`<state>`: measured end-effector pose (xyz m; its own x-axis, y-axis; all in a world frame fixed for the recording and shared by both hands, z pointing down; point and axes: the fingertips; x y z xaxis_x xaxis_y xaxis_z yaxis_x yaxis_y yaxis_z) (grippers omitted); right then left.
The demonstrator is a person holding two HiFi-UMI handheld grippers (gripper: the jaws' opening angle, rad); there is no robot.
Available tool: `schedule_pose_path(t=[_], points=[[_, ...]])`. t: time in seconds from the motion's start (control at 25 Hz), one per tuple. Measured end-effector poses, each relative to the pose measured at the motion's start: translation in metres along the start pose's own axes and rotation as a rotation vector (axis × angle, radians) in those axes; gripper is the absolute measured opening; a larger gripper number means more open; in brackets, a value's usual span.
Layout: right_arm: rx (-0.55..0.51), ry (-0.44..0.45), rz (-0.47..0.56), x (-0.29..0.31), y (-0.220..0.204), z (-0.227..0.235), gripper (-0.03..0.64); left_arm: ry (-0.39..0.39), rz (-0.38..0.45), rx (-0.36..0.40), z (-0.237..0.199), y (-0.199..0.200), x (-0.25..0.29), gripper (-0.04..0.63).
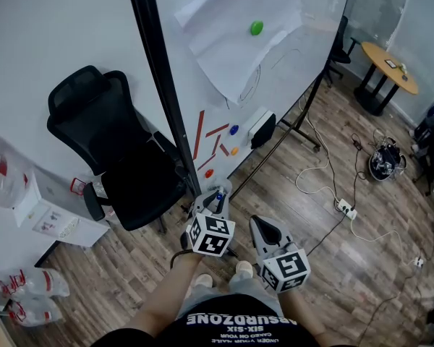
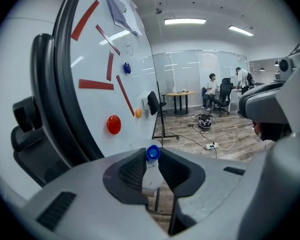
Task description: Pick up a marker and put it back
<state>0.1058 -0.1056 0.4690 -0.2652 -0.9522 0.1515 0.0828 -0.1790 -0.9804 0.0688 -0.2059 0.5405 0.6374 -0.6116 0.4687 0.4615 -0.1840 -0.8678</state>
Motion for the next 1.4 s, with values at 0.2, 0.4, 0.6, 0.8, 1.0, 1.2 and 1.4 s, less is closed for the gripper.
schedule_pose_path(t=[0.2,0.4,0.6,0.8,1.0,1.2,1.4], points=[[0.0,0.008,-0.003,-0.001,0.0,0.0,-0.003,0.009,0.004,-0.011,-0.002,0.002,-0.001,0.08],[0.011,0.012,-0.004,-0.001,0.0,0.0,-0.003,0.017,0.026,-0.015,-0.004,0.009,-0.006,0.078],[0.014,0.022,0.002,-0.001,0.001,-0.001,-0.003,0.019,0.054,-0.032,-0.005,0.017,-0.011,0.078],[0.028,0.033,0.006,-0.003,0.002,-0.002,-0.003,0.016,0.076,-0.032,-0.003,0.026,-0.018,0.078],[0.028,0.04,0.01,-0.003,0.004,-0.003,-0.003,0.017,0.107,-0.038,-0.003,0.038,-0.025,0.078],[0.025,0.045,0.012,-0.002,0.005,-0.004,-0.003,0.025,0.143,-0.048,-0.007,0.049,-0.035,0.078],[0.024,0.049,0.011,0.0,0.005,-0.005,-0.003,0.025,0.173,-0.06,-0.01,0.058,-0.045,0.078]])
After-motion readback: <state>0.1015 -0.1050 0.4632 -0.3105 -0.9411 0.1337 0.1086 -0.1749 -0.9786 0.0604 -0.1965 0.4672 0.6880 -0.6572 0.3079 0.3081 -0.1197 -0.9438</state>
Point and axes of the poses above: the fingertips, and each gripper's own axes: x forward along the fingers, z to its right, y out of its top, and after that the axes turned 5 degrees about z, right-handed
